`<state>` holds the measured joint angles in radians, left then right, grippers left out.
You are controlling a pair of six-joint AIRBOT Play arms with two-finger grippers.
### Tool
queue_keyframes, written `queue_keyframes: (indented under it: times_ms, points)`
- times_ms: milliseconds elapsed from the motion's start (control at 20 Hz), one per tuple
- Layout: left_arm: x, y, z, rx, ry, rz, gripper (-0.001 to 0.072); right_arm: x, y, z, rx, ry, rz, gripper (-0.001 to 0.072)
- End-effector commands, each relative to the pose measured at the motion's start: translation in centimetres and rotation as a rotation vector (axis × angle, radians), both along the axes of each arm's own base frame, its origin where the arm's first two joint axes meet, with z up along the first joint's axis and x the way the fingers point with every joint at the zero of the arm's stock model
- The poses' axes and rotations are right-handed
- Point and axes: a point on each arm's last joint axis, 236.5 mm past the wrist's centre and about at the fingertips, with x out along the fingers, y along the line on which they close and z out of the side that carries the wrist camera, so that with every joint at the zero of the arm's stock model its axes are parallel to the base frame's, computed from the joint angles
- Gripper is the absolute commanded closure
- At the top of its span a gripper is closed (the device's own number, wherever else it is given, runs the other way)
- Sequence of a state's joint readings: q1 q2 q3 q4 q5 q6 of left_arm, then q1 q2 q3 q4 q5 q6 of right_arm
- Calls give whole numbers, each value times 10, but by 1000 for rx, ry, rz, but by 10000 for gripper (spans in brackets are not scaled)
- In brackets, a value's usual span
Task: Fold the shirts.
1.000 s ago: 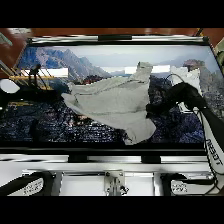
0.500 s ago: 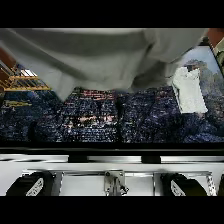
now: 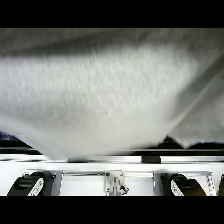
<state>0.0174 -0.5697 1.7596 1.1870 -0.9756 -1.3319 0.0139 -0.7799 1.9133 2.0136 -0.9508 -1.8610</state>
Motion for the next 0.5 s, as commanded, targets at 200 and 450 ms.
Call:
queue_keyframes:
  times_ms: [200,450]
  points:
    - [135,16,-178,45,509,59,671,116,7,-262,-105,962,51,640]
    - [217,18,-360,38,945,54,671,213,23,-441,87,1245,62,640]
